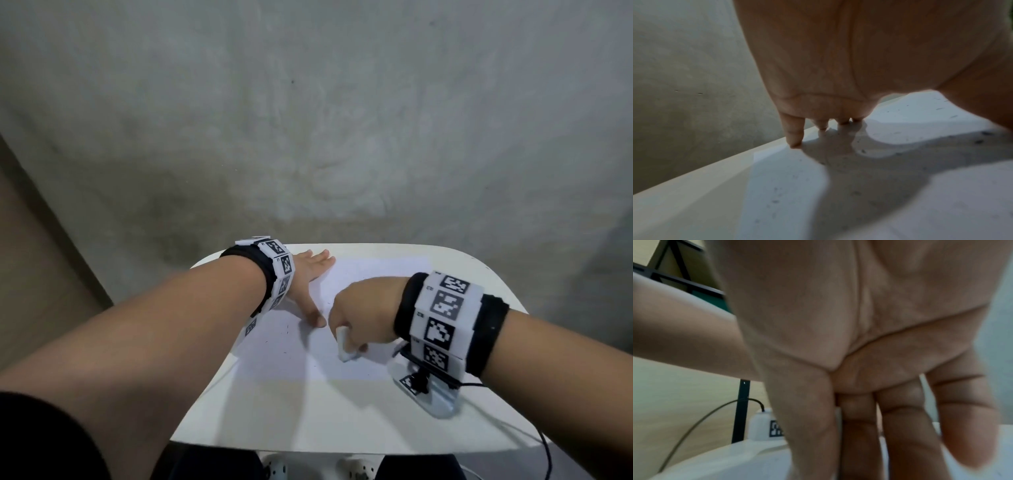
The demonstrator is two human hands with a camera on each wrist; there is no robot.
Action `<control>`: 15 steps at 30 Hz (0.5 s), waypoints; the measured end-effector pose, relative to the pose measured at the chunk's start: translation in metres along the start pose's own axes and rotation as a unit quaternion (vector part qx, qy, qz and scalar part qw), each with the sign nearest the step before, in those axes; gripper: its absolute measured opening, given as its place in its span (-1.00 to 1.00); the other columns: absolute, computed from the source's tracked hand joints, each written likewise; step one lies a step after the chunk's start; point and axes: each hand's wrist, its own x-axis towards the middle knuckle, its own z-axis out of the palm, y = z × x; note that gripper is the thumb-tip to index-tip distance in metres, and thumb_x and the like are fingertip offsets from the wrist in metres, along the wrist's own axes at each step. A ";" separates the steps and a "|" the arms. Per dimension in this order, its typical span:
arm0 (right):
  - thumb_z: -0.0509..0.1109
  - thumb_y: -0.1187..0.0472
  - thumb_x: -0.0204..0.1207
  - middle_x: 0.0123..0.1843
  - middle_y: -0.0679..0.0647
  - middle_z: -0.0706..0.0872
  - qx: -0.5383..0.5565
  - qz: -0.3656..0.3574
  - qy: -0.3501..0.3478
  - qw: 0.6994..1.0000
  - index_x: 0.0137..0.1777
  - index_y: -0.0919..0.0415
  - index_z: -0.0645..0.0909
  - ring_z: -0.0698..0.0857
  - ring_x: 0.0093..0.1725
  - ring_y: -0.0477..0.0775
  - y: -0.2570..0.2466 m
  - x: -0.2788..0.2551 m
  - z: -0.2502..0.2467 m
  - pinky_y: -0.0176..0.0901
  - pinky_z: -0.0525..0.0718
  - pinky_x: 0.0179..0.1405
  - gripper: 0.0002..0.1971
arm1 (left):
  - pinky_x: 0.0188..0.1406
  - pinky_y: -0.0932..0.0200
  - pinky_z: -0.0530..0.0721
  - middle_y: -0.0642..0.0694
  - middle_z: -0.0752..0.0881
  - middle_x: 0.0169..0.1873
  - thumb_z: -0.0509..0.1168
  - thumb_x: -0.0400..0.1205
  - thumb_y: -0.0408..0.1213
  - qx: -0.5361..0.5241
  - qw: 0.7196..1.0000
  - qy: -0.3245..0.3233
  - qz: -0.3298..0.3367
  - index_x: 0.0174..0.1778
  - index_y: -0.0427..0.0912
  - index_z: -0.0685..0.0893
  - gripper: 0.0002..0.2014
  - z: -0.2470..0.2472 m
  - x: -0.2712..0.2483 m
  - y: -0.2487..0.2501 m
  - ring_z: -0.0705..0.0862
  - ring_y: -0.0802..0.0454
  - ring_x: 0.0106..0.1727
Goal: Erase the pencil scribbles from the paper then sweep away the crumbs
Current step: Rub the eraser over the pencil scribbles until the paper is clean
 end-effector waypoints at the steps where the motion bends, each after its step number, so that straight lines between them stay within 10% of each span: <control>1: 0.35 0.27 0.45 -0.14 0.02 0.76 -0.010 0.007 0.020 1.000 -0.12 0.19 0.71 0.65 -0.13 0.15 -0.001 0.004 -0.002 -0.15 0.48 -0.23 -0.89 | 0.66 -0.18 -0.13 0.03 -0.35 0.67 0.48 0.35 0.30 0.001 1.000 0.000 0.002 0.66 -0.03 -0.38 0.30 0.001 0.001 0.000 -0.27 -0.05 0.70; 5: 0.26 0.28 0.47 -0.19 0.03 0.74 0.011 0.002 0.105 0.994 -0.21 0.13 0.61 0.59 -0.19 0.15 -0.002 0.003 0.008 -0.19 0.41 -0.36 -0.89 | 0.67 -0.17 -0.12 0.02 -0.35 0.67 0.50 0.24 0.35 0.009 1.000 -0.003 -0.001 0.66 -0.04 -0.38 0.38 0.002 0.003 0.000 -0.26 -0.06 0.70; 10: 0.30 0.30 0.44 -0.11 0.06 0.79 -0.012 -0.003 -0.008 1.000 -0.21 0.10 0.62 0.56 -0.21 0.05 0.006 -0.009 0.006 -0.18 0.46 -0.29 -0.89 | 0.66 -0.19 -0.15 0.06 -0.36 0.67 0.45 0.35 0.34 -0.006 1.000 -0.004 0.008 0.66 -0.02 -0.38 0.29 0.000 -0.001 -0.002 -0.29 -0.01 0.69; 15: 0.32 0.21 0.49 -0.09 0.00 0.78 0.018 0.059 0.097 0.993 -0.12 0.12 0.69 0.67 -0.08 0.11 0.024 -0.008 0.006 -0.16 0.51 -0.19 -0.89 | 0.66 -0.20 -0.16 0.05 -0.37 0.66 0.45 0.34 0.36 -0.013 1.000 -0.005 0.016 0.66 -0.03 -0.39 0.31 0.003 0.000 -0.004 -0.31 -0.02 0.69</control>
